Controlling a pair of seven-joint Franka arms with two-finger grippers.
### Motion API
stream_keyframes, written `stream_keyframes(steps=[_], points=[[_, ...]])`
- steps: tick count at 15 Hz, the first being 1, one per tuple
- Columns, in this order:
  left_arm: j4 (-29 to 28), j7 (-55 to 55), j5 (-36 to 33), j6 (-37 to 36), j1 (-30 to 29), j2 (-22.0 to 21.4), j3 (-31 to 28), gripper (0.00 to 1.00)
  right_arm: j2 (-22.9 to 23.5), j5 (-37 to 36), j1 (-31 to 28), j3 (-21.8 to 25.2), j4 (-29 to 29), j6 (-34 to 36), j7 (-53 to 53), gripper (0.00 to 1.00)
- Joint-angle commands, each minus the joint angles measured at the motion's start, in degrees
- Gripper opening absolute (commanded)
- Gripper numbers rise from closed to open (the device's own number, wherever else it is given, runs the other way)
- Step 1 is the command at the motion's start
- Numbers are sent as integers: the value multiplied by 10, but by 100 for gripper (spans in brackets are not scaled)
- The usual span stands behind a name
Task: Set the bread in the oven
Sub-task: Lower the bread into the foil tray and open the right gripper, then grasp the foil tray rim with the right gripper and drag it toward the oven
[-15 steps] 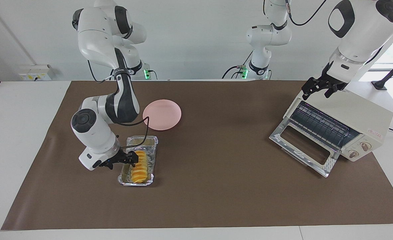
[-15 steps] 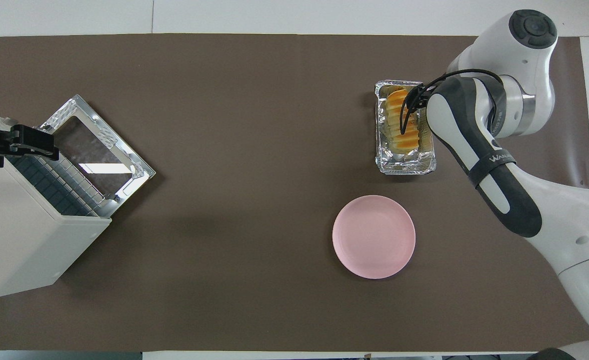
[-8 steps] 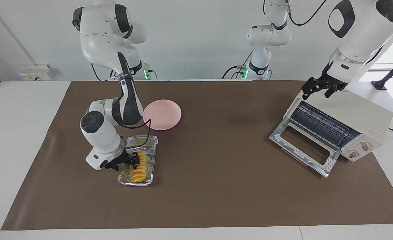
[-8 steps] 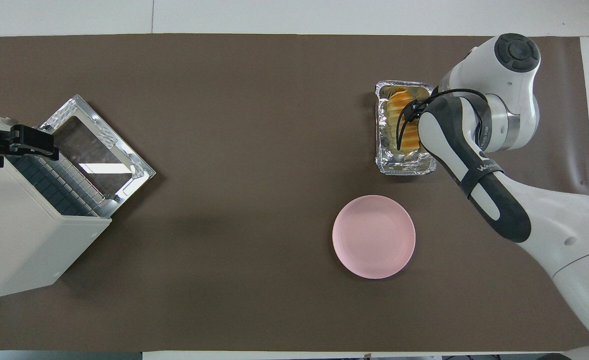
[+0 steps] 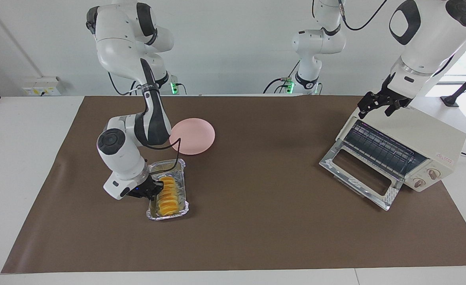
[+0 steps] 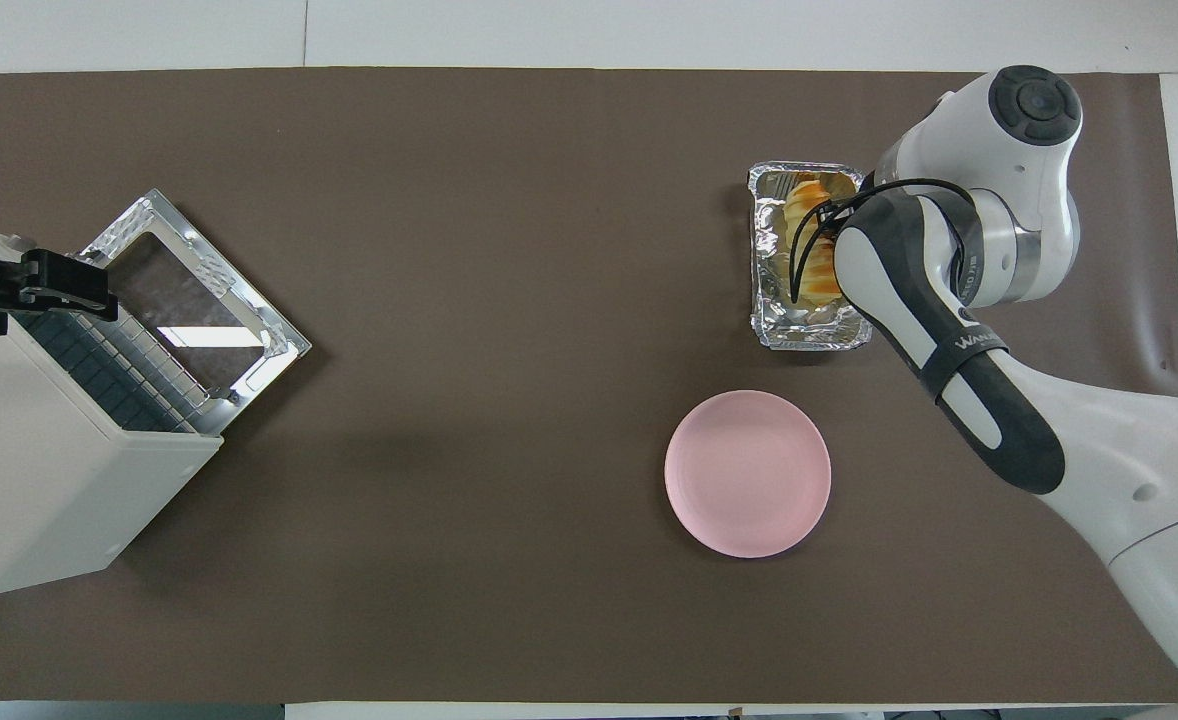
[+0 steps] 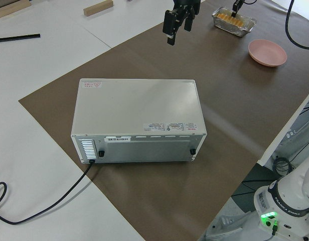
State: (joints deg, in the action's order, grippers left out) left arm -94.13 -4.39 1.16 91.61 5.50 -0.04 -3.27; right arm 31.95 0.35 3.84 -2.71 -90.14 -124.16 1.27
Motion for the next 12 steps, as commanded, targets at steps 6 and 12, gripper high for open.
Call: stream_keyframes(steps=[6, 12], points=[[-8, 3, 3, 0, -1, -9, -1, 100, -6, 0, -1, -5, 42, 78, -1, 0], [-8, 3, 4, 0, -1, -9, -2, 100, -1, 11, 39, -10, 158, 225, -86, 0]])
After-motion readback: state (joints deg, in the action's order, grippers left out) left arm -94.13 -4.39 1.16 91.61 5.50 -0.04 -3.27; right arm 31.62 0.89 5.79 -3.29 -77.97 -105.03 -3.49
